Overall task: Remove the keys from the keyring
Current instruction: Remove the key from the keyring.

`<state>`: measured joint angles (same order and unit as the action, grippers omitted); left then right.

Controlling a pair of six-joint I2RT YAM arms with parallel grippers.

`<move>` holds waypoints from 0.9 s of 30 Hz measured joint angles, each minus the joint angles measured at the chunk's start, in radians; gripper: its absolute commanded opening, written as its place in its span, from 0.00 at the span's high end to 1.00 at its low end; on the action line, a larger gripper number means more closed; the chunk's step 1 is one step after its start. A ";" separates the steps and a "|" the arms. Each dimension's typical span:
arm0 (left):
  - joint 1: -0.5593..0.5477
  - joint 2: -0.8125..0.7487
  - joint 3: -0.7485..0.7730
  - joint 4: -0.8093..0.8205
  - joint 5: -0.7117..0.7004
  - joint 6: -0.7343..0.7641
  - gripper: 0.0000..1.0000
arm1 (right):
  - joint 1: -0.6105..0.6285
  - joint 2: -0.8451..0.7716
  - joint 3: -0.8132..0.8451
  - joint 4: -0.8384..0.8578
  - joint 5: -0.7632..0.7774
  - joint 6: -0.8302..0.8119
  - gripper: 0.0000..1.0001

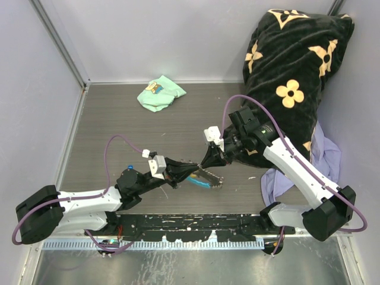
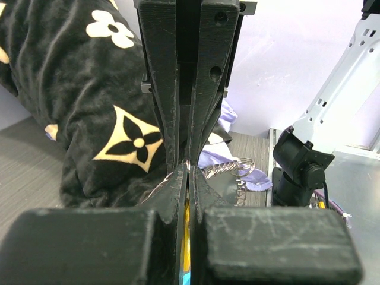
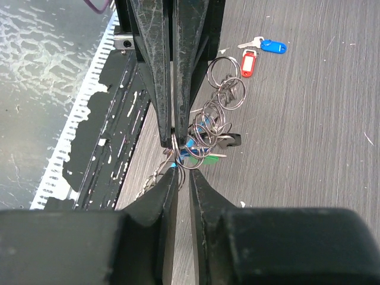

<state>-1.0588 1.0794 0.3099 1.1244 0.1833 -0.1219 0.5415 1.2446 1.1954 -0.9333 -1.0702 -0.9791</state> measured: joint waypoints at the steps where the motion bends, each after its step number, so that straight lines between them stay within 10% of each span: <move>1: 0.000 0.000 0.000 0.000 0.000 0.000 1.00 | 0.000 0.000 0.000 0.003 0.000 0.002 0.80; 27: 0.000 -0.020 0.000 -0.006 0.002 -0.011 1.00 | 0.006 -0.032 0.009 -0.011 0.039 -0.037 0.67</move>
<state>-1.0592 1.0595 0.3103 1.1179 0.1848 -0.1333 0.5476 1.2125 1.2041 -0.9440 -1.0309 -1.0161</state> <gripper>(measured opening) 0.009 0.326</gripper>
